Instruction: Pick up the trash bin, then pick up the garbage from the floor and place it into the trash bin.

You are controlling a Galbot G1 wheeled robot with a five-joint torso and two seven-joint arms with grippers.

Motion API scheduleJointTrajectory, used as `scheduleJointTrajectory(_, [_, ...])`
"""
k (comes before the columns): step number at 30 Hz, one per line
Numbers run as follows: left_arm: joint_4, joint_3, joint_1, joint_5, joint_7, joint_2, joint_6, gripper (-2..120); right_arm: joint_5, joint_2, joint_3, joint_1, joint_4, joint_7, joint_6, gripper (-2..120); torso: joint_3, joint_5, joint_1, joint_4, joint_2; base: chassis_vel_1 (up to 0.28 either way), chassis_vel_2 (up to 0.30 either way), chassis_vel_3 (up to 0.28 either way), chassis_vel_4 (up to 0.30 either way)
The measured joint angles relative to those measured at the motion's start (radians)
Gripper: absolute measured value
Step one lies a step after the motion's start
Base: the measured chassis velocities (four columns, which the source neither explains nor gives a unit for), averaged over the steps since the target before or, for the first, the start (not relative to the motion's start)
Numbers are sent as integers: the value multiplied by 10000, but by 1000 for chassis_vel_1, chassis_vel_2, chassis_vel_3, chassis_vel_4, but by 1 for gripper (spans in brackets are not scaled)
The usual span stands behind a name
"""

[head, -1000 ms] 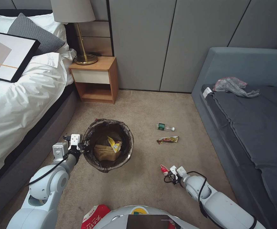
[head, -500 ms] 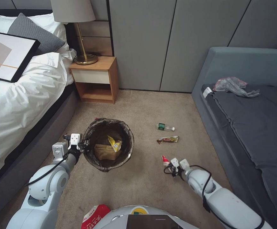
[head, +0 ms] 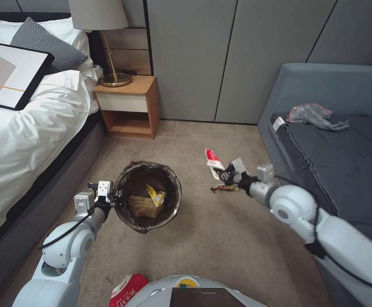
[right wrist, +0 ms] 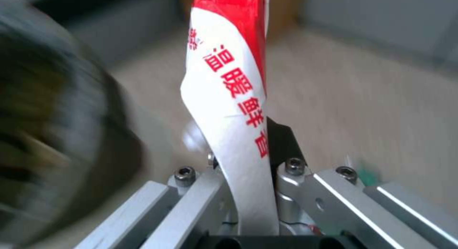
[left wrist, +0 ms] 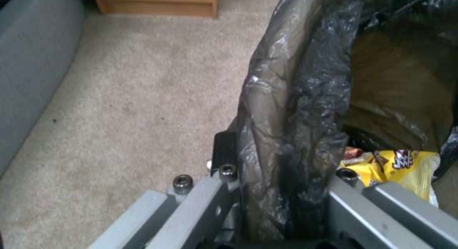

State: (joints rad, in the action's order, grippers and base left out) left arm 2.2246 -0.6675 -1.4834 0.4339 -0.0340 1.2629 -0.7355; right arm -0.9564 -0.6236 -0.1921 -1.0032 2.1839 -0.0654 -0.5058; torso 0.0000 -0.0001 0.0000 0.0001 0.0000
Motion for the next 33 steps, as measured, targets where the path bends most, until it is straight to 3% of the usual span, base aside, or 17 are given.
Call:
scheduleJointTrajectory(2, [-58, 86, 17, -70, 20, 108, 0, 0, -682, 663, 264, 841, 622, 346, 419, 0, 0, -2, 0, -4, 0, 0, 0, 0, 0])
scheduleJointTrajectory(4, [-71, 110, 26, -93, 27, 138, 0, 0, -885, 799, 400, 1185, 769, 483, 498, 0, 0, 0, 0, -4, 0, 0, 0, 0, 0])
scheduleJointTrajectory(6, [-135, 158, 54, -178, 47, 227, 0, 0, -1094, 1092, 1071, 2553, 1054, 1195, 727, 0, 0, 1, 0, -4, 0, 0, 0, 0, 0])
scheduleJointTrajectory(7, [-158, 166, 62, -203, 54, 268, 0, 0, -1088, 1158, 1606, 3254, 1132, 1438, 797, 0, 0, -2, 0, 1, 0, 0, 0, 0, 0])
scheduleJointTrajectory(9, [-161, 167, 62, -207, 56, 275, 0, 0, -1088, 1161, 1644, 3305, 1138, 1455, 801, 0, 0, -1, 0, 1, 0, 0, 0, 0, 0])
scheduleJointTrajectory(10, [-180, 168, 64, -235, 74, 342, 0, 0, -1014, 1175, 2541, 4231, 1175, 1748, 825, 0, 0, 0, 0, 3, 0, 0, 0, 0, 0])
scheduleJointTrajectory(12, [-185, 165, 62, -242, 75, 357, 0, 0, -973, 1162, 2744, 4414, 1172, 1813, 830, 0, 0, 0, 0, 3, 0, 0, 0, 0, 0])
scheduleJointTrajectory(13, [-208, 138, 62, -273, 84, 448, 0, 0, -739, 902, 4131, 5601, 1055, 2132, 876, 0, 1, 0, 0, -2, 0, 0, 0, 0, 0])
scheduleJointTrajectory(16, [-211, 93, 66, -281, 93, 512, 0, 0, -660, 487, 5279, 6647, 879, 2166, 879, 0, 0, 2, 0, -5, 0, 0, 0, 0, 0])
scheduleJointTrajectory(18, [-210, 1, 96, -285, 94, 583, 0, 0, -499, -325, 6801, 7689, 485, 1981, 864, 0, 0, -4, 0, 5, 0, 0, 0, 0, 0])
scheduleJointTrajectory(26, [-82, -252, 99, -231, 93, 583, 0, 0, -472, -1880, 8477, 7760, -822, 1516, 951, 0, 0, 0, 0, -4, 0, 0, 0, 0, 0])
scheduleJointTrajectory(33, [-128, -189, 104, -242, 90, 661, 0, 0, -666, -2482, 9047, 7804, -1671, 1252, 972, 0, 0, -2, 0, 0, -1, 0, 0, 0, 0])
